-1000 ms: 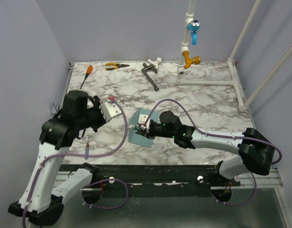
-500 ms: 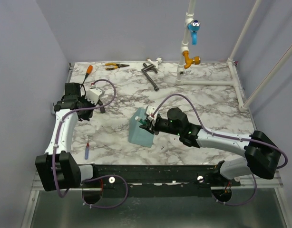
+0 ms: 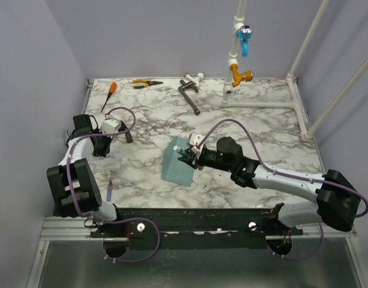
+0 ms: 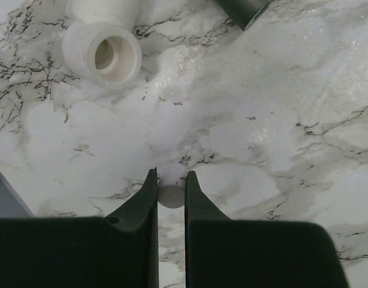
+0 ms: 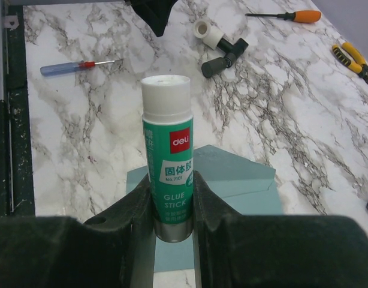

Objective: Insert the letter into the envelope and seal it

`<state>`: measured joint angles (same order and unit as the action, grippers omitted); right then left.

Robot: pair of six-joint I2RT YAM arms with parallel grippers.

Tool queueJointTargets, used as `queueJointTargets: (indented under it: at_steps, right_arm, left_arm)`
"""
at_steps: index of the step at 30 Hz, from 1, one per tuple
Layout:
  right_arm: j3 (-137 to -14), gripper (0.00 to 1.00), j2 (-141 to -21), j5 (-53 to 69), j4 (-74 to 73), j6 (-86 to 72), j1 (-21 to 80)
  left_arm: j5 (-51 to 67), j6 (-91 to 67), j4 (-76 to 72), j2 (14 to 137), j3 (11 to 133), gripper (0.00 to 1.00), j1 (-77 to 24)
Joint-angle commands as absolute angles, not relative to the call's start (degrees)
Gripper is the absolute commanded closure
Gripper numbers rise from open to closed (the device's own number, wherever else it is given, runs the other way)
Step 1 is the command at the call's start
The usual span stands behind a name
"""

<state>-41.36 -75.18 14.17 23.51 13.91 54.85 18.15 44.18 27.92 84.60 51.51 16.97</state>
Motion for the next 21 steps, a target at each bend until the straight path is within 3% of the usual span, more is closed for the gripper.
queueJointTargets:
  at_steps: [1,13,14,19,21]
  right_arm:
    - [-40.3,0.99,-73.4,13.3,24.8,14.2,55.1]
    - [-40.3,0.99,-73.7,12.7,24.4,14.9,55.1]
    - [-40.6,0.99,-73.8,12.9,24.1,15.1,55.1]
    - [-41.8,0.99,-74.3,13.5,23.5,15.2,55.1]
    - [-42.1,1.0,-74.4,13.7,23.1,15.2,55.1]
  left_arm:
    - [23.7,47.9,22.7,87.6,50.9,1.0,19.8]
    - [18.5,54.3,14.4,89.9,44.4,0.99,19.8]
    - [18.6,54.5,14.4,89.8,44.1,0.96,19.8]
    - [20.1,53.6,15.6,88.6,44.3,0.55,20.1]
    - [20.5,53.3,17.1,88.6,45.2,0.5,20.4]
